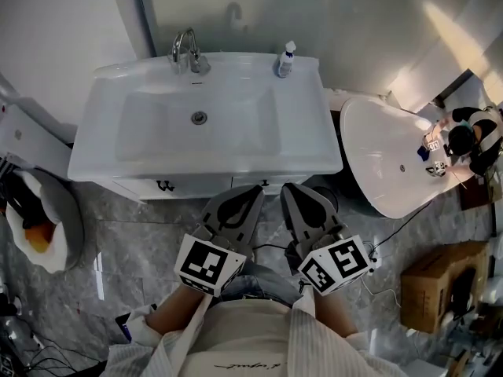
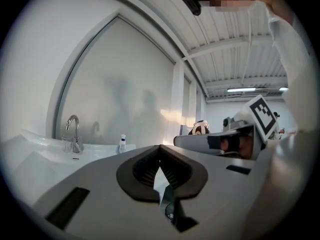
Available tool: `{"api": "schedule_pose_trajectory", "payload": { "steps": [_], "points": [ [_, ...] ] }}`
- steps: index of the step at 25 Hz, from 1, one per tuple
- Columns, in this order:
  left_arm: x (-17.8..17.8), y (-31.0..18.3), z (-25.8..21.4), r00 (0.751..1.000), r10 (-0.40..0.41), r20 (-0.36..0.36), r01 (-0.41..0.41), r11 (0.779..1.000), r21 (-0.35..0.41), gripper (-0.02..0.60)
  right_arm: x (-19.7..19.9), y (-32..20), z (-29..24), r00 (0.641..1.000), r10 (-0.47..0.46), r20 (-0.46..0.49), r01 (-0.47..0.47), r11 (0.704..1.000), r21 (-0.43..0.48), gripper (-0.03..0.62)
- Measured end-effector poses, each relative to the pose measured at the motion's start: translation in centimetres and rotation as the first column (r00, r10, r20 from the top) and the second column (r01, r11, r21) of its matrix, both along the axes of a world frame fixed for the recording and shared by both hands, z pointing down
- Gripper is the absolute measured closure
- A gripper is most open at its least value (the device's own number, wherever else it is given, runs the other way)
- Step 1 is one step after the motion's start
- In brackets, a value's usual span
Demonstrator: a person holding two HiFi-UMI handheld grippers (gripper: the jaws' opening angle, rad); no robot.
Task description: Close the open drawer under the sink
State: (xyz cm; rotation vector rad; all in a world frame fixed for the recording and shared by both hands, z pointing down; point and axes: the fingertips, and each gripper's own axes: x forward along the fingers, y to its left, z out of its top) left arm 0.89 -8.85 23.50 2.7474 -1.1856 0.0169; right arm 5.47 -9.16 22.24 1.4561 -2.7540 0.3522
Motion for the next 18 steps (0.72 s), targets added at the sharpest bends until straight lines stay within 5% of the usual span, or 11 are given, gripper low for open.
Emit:
{"api": "schedule_pose_trajectory", "payload": {
  "steps": [18],
  "points": [
    [0.38, 0.58, -0.13, 0.999, 0.041, -0.006, -0.042, 0.998, -0.036, 0.566, -0.49, 0.17, 0.47, 1.0, -0.024, 0.002, 0.024, 0.999, -0.035, 0.585]
  ]
}}
